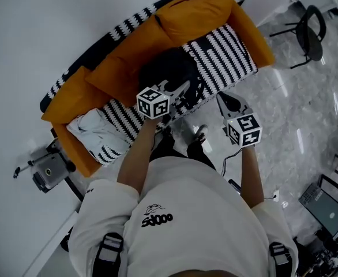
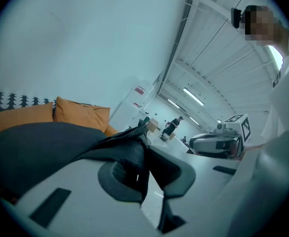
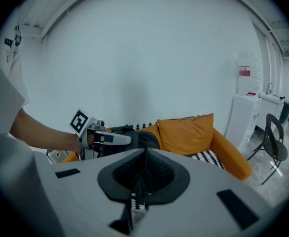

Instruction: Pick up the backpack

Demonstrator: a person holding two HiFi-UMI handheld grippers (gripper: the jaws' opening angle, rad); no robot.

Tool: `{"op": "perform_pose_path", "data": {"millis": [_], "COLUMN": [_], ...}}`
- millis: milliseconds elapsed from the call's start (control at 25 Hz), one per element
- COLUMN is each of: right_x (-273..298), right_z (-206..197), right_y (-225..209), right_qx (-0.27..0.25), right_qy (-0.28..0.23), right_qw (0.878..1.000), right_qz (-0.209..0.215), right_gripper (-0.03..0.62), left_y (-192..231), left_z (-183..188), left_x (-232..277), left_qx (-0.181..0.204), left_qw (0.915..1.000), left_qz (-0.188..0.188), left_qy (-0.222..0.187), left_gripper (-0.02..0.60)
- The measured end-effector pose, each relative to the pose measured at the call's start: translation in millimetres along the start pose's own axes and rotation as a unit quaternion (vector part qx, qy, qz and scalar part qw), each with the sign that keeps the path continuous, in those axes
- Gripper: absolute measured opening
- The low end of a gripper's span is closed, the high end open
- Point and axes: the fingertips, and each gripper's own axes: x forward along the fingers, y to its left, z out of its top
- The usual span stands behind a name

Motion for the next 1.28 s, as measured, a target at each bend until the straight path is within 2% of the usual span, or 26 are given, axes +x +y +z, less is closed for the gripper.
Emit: {"op": "perform_pose_path", "data": {"millis": [240, 480, 640, 880, 1040, 1280], "right_x": [-30, -59, -83, -121, -150, -176], "right_z": [17, 56, 88, 137, 163, 185], "right_y": [-10, -10, -8, -4, 2, 7], "right_qx": [0.023, 0.004, -0.024, -0.069, -0.089, -0.097], "right_qy": [-0.036, -0.074, -0.103, -0.151, -0.184, -0.216], "right_qw": [0.999, 0.996, 0.992, 0.982, 0.973, 0.964], "right_qz": [-0.018, -0.044, -0.066, -0.093, -0.105, -0.12], "right_gripper": [0.035, 0.035, 0.035, 0.035, 0.035, 0.035], "left_y": [-24, -61, -89, -138, -172, -208], "left_z": [34, 81, 114, 157, 184, 220], "left_x": [-21, -44, -57, -73, -83, -102], "left_qx": [0.02, 0.082, 0.122, 0.19, 0.24, 0.289], "left_qw": [0.9995, 0.9953, 0.9885, 0.9715, 0.9555, 0.933], "left_qz": [0.013, 0.019, 0.019, 0.014, 0.016, 0.02], "left_qy": [-0.02, -0.048, -0.087, -0.14, -0.17, -0.213], "left_gripper": [0.054, 0.054, 0.054, 0.054, 0.052, 0.052]}}
